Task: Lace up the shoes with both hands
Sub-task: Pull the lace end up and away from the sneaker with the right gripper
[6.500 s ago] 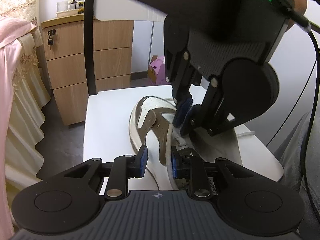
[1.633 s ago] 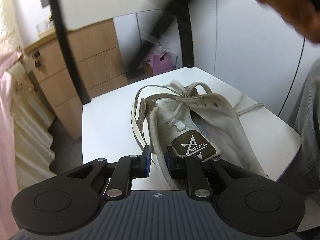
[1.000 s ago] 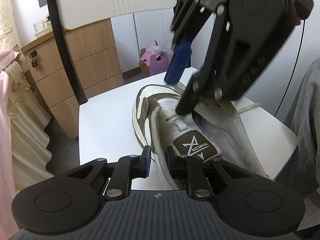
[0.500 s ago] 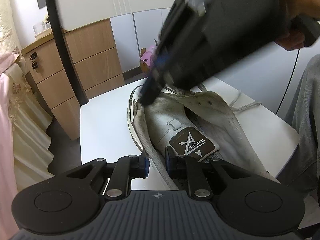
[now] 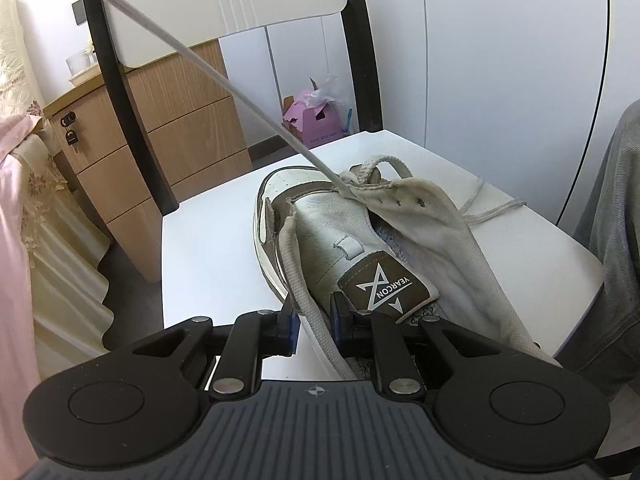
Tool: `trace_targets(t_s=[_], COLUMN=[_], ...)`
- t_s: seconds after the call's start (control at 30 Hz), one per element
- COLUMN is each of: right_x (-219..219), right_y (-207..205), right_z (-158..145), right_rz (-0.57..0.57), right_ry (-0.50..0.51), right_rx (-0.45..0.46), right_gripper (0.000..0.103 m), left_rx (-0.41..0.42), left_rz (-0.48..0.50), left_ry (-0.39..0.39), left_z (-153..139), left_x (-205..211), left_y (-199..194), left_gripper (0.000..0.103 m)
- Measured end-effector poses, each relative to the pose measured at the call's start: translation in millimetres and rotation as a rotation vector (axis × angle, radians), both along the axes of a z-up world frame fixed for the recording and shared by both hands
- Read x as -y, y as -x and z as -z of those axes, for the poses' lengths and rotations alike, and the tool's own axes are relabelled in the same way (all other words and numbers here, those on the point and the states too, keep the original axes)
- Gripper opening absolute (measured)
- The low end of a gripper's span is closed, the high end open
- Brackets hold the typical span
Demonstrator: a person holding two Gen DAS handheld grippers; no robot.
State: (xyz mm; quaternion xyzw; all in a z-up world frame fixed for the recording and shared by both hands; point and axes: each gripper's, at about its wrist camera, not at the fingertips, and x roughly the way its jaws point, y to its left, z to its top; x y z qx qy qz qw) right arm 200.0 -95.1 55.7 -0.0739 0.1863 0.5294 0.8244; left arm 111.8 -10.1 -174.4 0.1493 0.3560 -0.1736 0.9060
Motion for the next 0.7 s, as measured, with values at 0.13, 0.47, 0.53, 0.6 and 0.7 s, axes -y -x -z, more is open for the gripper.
trace_targets(t_s=[0.13,0.47,0.53,0.6,0.7], right_x=[-23,-63,-55,-41,-15], right_y=[8,-16,-27,-36,-48], right_z=[-38,15,26,40,64], right_rz=[-0.077,-0.057,-0.017,0.024,0.087], right_ry=[-0.073,0.203,0.234,0.263,0.333], right_rx=[0.02,-0.029,-0.046,-0.058,-0.097], right_gripper=[0.002,0.043,0.066,0.066,0.065], left_rx=[-0.006,-0.019,-0.02,-0.02,-0.02], left_rz=[-0.001,0.014,0.016,0.017,0.02], left_ry=[0.004,0.022,0.024,0.025,0.029], left_z=[0,-1,-1,-1,-2], left_x=[-1,-3,-4,-5,-6], left_y=[-2,-3,-3,-3,-3], left_gripper=[0.017,0.017,0.017,0.017,0.017])
